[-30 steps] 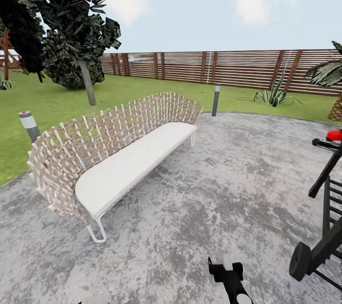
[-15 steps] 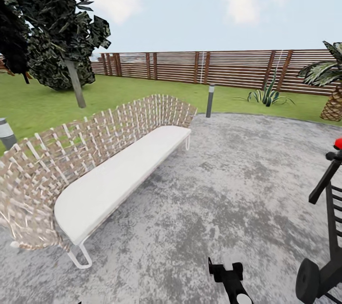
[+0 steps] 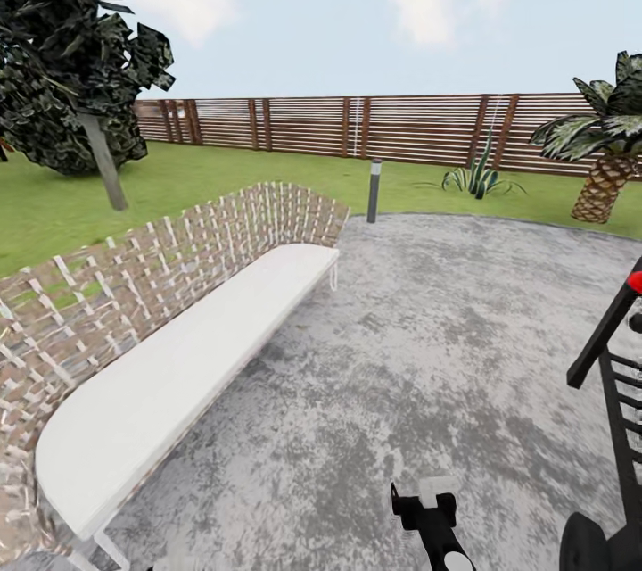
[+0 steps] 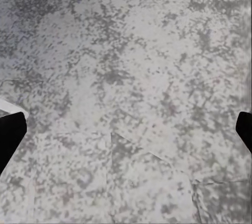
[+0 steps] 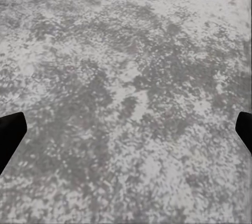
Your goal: Pick up the pesticide atomizer in the garden and spray insectifuge to fully cover both potted plants in the garden.
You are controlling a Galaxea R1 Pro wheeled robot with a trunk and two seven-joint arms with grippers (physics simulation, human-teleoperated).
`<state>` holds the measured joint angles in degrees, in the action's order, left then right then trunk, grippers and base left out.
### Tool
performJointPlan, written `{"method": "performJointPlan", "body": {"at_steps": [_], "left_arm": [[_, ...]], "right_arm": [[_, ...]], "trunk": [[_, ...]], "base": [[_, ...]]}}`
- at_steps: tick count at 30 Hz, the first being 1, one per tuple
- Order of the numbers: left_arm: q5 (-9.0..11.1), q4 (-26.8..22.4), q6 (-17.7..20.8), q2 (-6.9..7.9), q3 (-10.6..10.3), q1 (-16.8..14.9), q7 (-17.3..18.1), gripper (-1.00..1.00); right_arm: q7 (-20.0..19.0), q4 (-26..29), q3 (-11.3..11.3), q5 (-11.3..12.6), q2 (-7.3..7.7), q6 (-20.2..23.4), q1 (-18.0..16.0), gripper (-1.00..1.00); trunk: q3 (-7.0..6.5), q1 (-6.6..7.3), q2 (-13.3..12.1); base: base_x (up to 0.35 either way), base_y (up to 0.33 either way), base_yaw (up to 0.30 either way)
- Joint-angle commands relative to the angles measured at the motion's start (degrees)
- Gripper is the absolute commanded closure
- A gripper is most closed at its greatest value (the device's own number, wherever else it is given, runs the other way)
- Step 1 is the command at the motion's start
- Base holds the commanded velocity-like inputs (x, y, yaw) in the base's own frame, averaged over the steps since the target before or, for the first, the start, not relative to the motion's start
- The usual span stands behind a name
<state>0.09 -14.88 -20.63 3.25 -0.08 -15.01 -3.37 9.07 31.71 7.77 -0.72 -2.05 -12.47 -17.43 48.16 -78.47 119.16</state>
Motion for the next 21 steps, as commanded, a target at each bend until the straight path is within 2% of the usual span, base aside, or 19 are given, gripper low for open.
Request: {"method": "performJointPlan", "body": {"at_steps": [1,6,21], "left_arm": [[0.0,0.02,-0.19,0.01,-0.02,-0.02,-0.15,-1.0],[0.0,0.02,-0.2,0.01,-0.03,-0.02,-0.15,-1.0],[-0.3,0.02,-0.2,0.01,-0.16,-0.02,-0.15,-1.0]], "right_arm": [[0.51,-0.07,0.32,-0.07,0.03,-0.12,-0.06,-1.0],[0.51,-0.07,0.32,-0.07,0.03,-0.14,-0.06,-1.0],[0.42,-0.07,0.47,-0.17,0.03,-0.18,-0.06,-1.0]], "trunk": [[0.05,-0.03,0.02],[0.05,-0.03,0.02],[0.05,-0.03,0.02]], "base": [[0.338,0.0,-0.242],[0.338,0.0,-0.102],[0.338,0.0,-0.005]]}}
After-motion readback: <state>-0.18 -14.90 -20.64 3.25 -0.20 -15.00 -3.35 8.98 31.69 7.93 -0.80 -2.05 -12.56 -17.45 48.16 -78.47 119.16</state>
